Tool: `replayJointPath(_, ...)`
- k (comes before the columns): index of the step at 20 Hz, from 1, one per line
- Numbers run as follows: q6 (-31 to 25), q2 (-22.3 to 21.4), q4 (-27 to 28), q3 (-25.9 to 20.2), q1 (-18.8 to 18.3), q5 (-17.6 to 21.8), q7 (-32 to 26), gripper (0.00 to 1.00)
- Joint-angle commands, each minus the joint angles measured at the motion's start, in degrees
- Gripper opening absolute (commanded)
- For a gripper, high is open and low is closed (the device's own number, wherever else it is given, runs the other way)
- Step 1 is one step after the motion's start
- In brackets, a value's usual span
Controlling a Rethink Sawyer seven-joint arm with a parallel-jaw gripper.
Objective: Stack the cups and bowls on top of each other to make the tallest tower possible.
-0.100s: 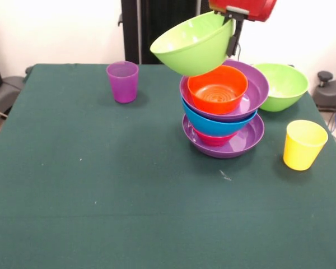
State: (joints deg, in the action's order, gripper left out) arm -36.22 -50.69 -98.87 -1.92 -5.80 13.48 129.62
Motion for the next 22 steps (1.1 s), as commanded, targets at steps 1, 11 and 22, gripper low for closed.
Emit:
replayJointPath(1,3.3,2.7,0.2,1.0,1.5,-1.8,9.9,0.0)
replayJointPath(11,2.4,2.8,0.9,3.3,4.1,-3.5,10.4,0.0)
replayJointPath(22,1.0,5.1,4.2,5.1,6.9,-5.6,10.2,0.0)
